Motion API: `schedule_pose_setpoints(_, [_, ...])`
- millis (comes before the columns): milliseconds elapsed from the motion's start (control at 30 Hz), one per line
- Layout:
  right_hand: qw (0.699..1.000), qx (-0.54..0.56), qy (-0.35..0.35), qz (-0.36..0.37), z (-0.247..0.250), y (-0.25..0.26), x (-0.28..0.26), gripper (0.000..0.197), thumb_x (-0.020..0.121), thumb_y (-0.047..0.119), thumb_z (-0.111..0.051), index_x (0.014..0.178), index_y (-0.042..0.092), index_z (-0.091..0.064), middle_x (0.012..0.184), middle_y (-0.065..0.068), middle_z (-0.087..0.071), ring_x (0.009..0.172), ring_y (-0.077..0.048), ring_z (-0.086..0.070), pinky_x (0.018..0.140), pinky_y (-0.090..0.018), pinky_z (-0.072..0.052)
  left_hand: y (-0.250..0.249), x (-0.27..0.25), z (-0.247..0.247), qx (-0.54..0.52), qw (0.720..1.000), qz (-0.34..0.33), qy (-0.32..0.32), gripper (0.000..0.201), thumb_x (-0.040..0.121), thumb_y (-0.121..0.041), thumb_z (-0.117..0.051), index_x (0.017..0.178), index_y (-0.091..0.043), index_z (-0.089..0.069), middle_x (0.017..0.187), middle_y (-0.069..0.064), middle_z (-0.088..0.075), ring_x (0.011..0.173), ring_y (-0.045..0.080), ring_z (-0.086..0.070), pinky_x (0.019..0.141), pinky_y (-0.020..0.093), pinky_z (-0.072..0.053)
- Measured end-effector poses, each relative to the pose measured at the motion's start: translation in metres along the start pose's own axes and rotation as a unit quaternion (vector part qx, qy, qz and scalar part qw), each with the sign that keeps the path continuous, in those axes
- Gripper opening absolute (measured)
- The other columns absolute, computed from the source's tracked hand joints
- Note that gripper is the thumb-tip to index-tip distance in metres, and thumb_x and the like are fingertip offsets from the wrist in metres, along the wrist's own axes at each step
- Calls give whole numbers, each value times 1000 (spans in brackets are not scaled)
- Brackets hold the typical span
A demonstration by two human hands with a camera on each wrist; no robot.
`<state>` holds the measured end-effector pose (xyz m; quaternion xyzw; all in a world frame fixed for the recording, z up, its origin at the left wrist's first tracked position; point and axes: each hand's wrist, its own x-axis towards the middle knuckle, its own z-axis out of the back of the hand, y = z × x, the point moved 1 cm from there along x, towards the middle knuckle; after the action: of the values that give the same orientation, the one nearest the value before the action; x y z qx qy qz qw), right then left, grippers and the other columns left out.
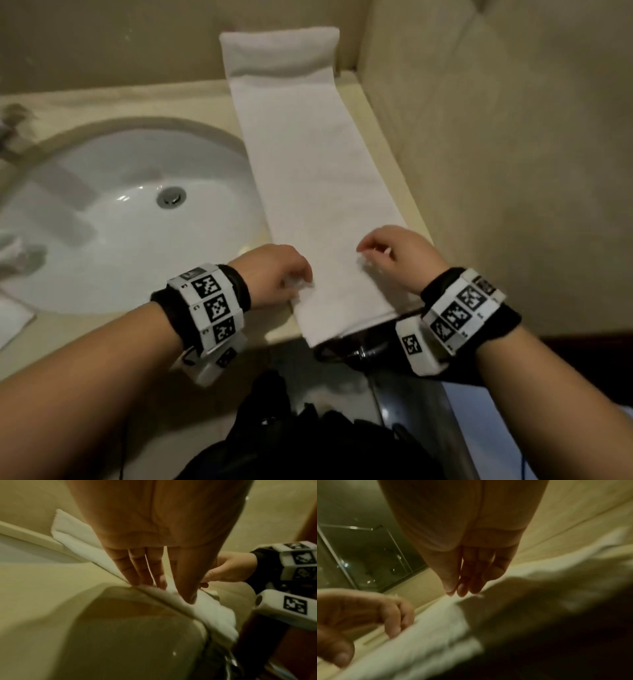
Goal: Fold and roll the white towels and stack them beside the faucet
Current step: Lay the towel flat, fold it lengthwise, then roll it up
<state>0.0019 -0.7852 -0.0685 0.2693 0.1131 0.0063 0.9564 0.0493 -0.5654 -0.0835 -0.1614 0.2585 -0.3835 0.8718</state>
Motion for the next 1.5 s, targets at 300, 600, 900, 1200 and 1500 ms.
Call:
schedule_pose_setpoints(300, [988,-124,64,59,-54,-13,-61,57,68,42,-73,118,25,-52,119,-2,-48,108,-21,-43,96,-35,-36,-26,-19,-53,160,983,-45,-79,38,78,-22,-60,116,-19,-58,122,11,-52,108,32,-48,85,34,-39])
schedule_pose_setpoints(600, [983,-175,-2,55,-46,-15,-56,34,81,13,-51,113,20,-57,115,-3,-57,108,-25,-49,89,-35,-32,-12,-38,-30,-76,983,114,-121,21,92,-21,-47,110,-13,-55,107,9,-61,98,26,-55,81,30,-40])
schedule_pose_setpoints(900, [986,-139,75,50,-31,2,-28,26,94,26,-42,114,15,-55,106,-11,-65,95,-30,-58,70,-27,-33,-13,-47,-31,14,984,154,-91,30,89,-29,-52,117,-18,-52,114,6,-62,102,27,-56,82,31,-40])
schedule_pose_setpoints(1200, [968,-221,-102,58,-41,-3,-33,25,83,19,-59,108,15,-59,106,-10,-58,100,-33,-51,80,-38,-34,8,-40,-28,-27,963,213,-161,26,85,-20,-57,110,-16,-55,116,9,-53,102,27,-52,85,32,-40])
schedule_pose_setpoints(1500, [980,-162,17,118,-38,-16,-38,33,78,16,-64,110,10,-59,110,-11,-60,100,-30,-55,87,-37,-40,0,-50,-30,143,984,78,-69,47,84,-45,-55,124,-21,-51,125,0,-52,111,23,-50,94,37,-42])
